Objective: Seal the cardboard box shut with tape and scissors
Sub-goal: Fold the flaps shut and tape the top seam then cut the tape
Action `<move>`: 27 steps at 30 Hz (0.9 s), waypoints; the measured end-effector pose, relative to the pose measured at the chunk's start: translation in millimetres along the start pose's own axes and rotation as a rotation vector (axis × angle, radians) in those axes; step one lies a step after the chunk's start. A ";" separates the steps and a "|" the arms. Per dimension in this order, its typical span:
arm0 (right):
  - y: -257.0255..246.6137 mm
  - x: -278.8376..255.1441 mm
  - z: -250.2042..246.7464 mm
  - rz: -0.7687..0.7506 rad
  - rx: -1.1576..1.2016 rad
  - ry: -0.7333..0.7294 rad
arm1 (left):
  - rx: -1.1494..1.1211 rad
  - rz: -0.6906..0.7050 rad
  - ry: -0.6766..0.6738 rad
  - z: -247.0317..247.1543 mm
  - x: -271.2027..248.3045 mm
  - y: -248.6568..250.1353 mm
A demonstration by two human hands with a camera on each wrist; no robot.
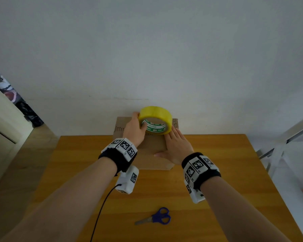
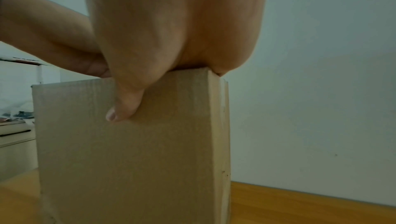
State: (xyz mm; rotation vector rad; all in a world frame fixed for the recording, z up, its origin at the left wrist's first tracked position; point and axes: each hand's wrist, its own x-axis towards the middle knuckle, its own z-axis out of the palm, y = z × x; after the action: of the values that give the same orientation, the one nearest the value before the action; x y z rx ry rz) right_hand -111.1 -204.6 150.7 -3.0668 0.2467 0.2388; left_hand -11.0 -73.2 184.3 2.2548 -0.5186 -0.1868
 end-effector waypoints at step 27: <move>-11.0 2.6 -5.7 -0.073 0.085 0.024 | 0.193 0.164 0.144 -70.9 10.7 -31.1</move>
State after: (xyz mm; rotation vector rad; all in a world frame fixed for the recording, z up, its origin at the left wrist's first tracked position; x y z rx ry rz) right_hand -105.9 -194.5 156.4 -2.9892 0.1415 0.1831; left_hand 29.1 -10.9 209.2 2.3756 -0.6646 0.1135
